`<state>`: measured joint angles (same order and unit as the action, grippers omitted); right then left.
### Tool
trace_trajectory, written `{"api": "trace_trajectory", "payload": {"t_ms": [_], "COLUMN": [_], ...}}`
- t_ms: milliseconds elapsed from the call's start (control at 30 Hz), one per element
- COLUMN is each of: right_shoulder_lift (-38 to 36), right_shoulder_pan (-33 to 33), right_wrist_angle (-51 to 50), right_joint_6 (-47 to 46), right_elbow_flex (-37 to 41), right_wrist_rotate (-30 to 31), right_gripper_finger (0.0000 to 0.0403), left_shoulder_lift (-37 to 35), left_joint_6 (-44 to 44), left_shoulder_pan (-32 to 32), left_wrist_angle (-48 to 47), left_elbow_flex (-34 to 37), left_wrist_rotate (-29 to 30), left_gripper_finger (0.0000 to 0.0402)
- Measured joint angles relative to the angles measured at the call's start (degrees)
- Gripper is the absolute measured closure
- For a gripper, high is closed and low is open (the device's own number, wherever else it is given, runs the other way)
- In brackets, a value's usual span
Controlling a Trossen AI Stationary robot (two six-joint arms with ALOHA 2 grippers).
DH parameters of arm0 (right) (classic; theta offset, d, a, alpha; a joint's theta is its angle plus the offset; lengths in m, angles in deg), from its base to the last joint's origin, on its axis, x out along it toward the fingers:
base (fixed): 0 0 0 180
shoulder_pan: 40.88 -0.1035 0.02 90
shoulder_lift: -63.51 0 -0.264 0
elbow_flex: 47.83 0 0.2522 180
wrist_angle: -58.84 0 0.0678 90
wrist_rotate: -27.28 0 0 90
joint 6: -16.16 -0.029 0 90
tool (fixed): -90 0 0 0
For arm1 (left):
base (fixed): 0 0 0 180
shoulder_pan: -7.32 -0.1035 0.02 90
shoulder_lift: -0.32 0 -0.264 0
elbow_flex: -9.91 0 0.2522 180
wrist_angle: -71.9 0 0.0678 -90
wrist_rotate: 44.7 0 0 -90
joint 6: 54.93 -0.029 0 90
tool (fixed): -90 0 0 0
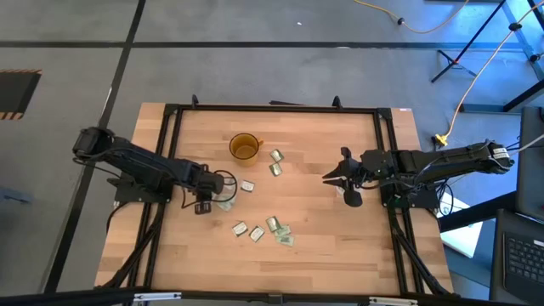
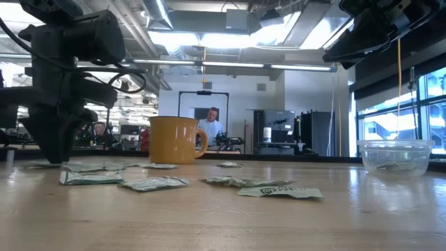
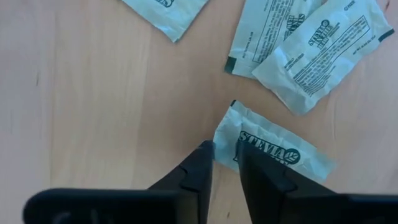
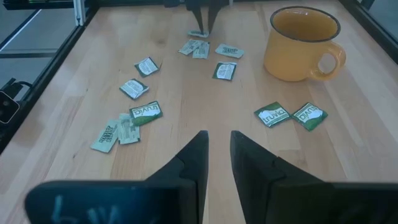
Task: Pick and place items into bin
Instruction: Put the stevia packet into the transparent bin
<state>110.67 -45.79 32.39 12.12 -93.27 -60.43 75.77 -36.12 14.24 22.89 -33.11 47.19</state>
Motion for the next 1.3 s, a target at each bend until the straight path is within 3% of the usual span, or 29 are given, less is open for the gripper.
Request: {"api": "trace_trajectory", "payload": {"t_ms": [167,467,733,867,1133,1300], "right_shoulder_lift": [0.00,0.00,0.17,1.88,11.87,18.54], "right_shoulder_pan": [0.00,0.00,-0.01,-0.01,-0.01,-0.01], "right_wrist_angle": [-0.02,-0.37,-0.36,3.05,16.28,26.52], "right_joint_6": [0.00,-0.13,-0.24,-0.04,3.13,4.56], "right_elbow_flex": [0.00,0.00,0.00,0.00,0.00,0.02], "right_wrist_rotate": [0.00,0.00,0.01,0.01,0.01,0.02], "right_gripper_finger": [0.0331,0.0331,0.0331,0.0331,0.0331,0.0331], "left_shoulder_lift": [1.40,-4.57,-5.52,-5.57,-4.80,-1.04], "left_joint_6": [-1.33,-2.67,-3.13,-8.50,-32.79,-44.80], "left_shoulder_pan": [0.00,0.06,0.04,0.04,0.04,-0.25], "left_wrist_angle": [0.71,1.19,3.64,13.95,43.50,54.07], "left_elbow_flex": [-0.24,-1.00,-4.24,-6.47,-6.93,-6.93], "left_wrist_rotate": [-0.33,0.81,1.54,4.65,16.95,23.34], "left_gripper_finger": [0.0347,0.0397,0.0399,0.0399,0.0399,0.0399]}}
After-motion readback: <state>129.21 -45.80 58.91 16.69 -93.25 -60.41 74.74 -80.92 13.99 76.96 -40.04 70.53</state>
